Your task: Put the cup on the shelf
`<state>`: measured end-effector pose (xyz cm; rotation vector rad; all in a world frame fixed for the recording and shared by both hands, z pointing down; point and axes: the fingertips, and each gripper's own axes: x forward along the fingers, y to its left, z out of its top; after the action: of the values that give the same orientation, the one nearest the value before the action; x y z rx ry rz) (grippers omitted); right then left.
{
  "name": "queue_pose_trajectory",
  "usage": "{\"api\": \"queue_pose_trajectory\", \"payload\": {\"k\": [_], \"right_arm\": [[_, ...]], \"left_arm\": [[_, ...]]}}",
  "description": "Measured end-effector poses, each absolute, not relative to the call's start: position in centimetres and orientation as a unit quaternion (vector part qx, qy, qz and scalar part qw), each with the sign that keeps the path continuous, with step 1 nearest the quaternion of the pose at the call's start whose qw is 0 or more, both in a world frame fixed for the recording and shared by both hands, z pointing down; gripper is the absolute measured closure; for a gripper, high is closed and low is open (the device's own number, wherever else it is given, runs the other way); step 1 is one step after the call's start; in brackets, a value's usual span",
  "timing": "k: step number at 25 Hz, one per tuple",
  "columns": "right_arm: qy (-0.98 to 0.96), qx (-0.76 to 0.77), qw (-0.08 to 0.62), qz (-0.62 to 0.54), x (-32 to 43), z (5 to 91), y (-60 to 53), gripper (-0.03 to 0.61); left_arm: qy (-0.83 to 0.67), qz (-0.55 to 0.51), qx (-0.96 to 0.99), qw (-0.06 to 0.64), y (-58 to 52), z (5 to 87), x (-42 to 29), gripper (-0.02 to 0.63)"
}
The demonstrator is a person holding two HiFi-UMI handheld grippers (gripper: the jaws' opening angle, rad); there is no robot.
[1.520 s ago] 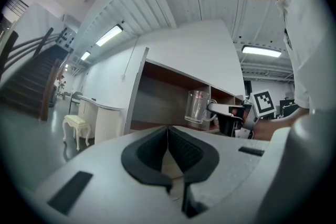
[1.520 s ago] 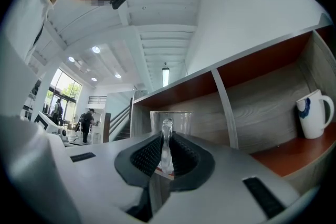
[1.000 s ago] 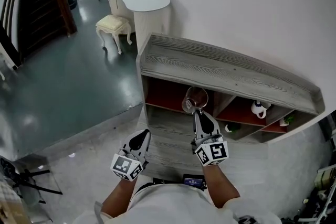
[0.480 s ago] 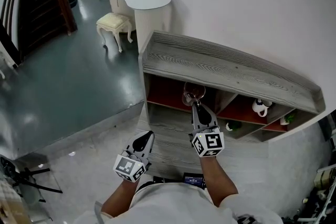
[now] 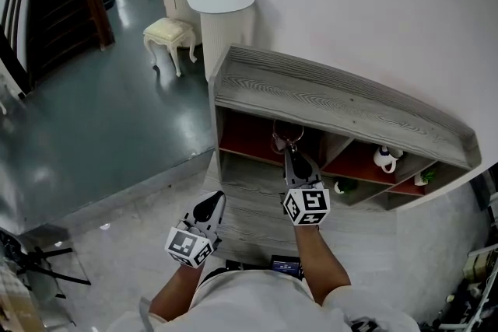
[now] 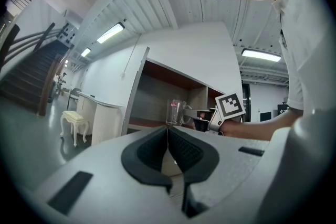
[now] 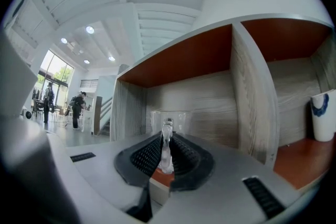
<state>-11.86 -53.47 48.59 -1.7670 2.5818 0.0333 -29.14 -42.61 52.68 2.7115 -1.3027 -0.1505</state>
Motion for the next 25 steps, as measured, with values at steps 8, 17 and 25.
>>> {"api": "queue_pose_trajectory", "payload": {"k": [8,17,25], "right_arm": [[0.823,-0.568,0.0,0.007,-12.0,49.0,-53.6,0.531],[0.819,-0.574,0.003,0.002,-11.9,49.1,-53.5,0.531],[0.817,-0.577,0.002,0.005,-12.0,49.2,-53.4,0.529]], "left_arm": [[-0.434,-0.052,0.897,0.065,-42.2,52.6,-29.4,0.603],[-0.445,-0.058,0.891,0.064,-42.3,52.3,-30.8,0.603],[-0.442,-0.061,0.892,0.067,-41.8,52.5,-30.9,0.603]]}}
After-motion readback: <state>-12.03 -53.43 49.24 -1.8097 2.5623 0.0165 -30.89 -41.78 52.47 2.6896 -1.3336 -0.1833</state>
